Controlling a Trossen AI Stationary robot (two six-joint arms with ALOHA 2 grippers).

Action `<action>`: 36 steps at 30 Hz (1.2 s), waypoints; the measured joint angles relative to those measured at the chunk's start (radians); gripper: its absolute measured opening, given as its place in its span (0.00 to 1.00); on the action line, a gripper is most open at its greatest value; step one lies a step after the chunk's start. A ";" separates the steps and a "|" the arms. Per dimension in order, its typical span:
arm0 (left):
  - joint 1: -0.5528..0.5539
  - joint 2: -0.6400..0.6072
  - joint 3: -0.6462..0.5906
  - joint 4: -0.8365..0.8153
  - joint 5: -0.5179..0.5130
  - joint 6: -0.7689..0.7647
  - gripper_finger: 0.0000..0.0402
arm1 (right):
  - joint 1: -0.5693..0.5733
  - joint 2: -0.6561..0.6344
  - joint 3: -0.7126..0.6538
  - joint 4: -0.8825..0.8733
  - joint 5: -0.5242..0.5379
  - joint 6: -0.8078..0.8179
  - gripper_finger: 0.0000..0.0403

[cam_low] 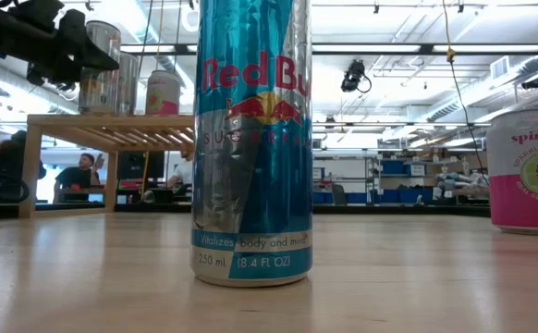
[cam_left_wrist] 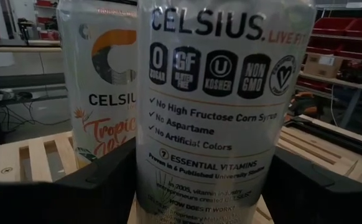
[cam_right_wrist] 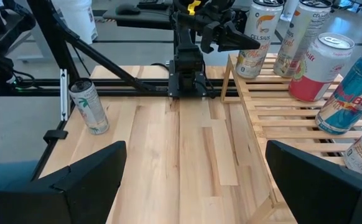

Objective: Place canned beverage on shelf
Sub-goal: Put the white yellow soda can on the shelf aligned with the other white yellow soda can

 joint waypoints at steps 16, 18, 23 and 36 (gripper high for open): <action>0.001 0.000 0.000 0.009 -0.073 0.041 0.72 | 0.000 0.000 0.000 0.001 0.039 0.014 0.98; 0.001 0.000 0.000 0.008 -0.075 0.037 0.72 | 0.000 0.000 0.000 0.001 0.039 0.014 0.98; 0.001 0.000 0.000 -0.003 -0.073 0.047 0.72 | 0.000 0.000 0.000 0.001 0.040 0.014 0.98; 0.000 0.000 0.000 -0.016 -0.054 0.042 0.72 | 0.000 0.000 0.000 0.000 0.041 0.014 0.98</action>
